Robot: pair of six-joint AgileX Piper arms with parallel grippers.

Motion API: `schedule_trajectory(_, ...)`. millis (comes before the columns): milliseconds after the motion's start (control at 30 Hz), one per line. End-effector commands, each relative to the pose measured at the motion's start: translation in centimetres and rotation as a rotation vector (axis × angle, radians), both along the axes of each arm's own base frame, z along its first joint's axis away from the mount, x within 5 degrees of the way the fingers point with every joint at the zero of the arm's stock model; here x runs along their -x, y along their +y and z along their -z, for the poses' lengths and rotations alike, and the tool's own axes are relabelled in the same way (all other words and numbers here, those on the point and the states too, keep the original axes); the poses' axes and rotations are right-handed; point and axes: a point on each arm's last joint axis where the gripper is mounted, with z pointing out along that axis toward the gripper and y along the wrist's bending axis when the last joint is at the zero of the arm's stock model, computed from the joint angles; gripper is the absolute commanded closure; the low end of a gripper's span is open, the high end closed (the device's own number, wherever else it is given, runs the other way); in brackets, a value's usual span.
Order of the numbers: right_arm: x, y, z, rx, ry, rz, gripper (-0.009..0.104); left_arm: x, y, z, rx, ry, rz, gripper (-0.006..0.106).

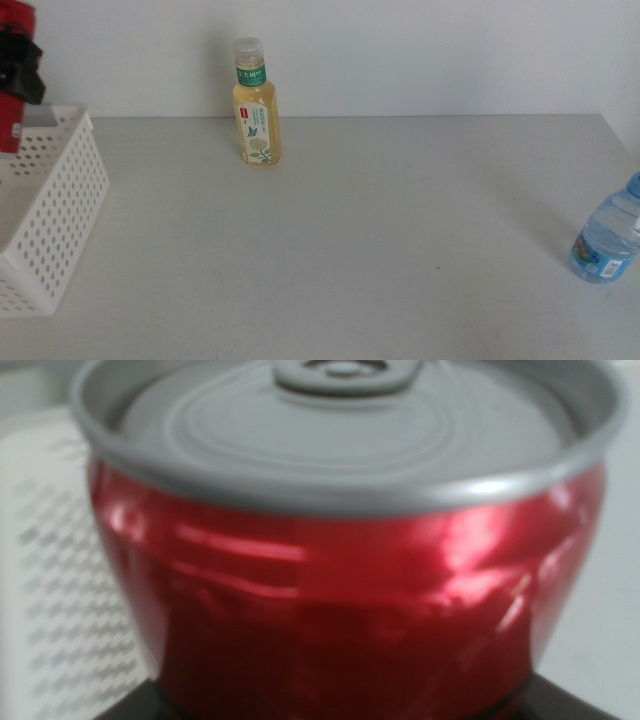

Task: Use arms to grab the bottles and put them into the dustbin to the left of the table.

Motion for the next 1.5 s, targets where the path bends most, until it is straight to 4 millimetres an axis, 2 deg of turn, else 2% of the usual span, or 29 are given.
schedule_trajectory(0,0.1,-0.1,-1.6,0.035,-0.121,0.005,0.02,0.8,1.5,-2.4,-0.005,-0.095,-0.052,0.102)
schedule_trajectory(133,0.1,-0.1,-1.6,0.035,-0.121,0.005,0.02,0.3,4.1,-1.0,-0.021,-0.037,-0.102,0.102)
schedule_trajectory(400,0.1,-0.1,-1.6,0.035,-0.121,0.005,0.02,-2.6,6.9,3.7,-0.129,0.105,-0.115,0.102)
schedule_trajectory(800,0.1,-0.1,-1.6,0.035,-0.121,0.005,0.02,-5.9,8.4,9.8,-0.132,0.228,-0.141,0.102)
schedule_trajectory(1033,0.1,-0.1,-1.6,0.035,-0.121,0.005,0.02,-6.6,8.9,12.2,-0.122,0.293,-0.191,0.1)
schedule_trajectory(1233,0.1,-0.1,-1.6,0.035,-0.121,0.005,0.02,-7.0,9.2,13.4,-0.133,0.324,-0.192,0.092)
schedule_trajectory(1467,0.1,-0.1,-1.6,0.035,-0.121,0.005,0.02,-7.3,9.3,14.8,-0.128,0.357,-0.188,0.07)
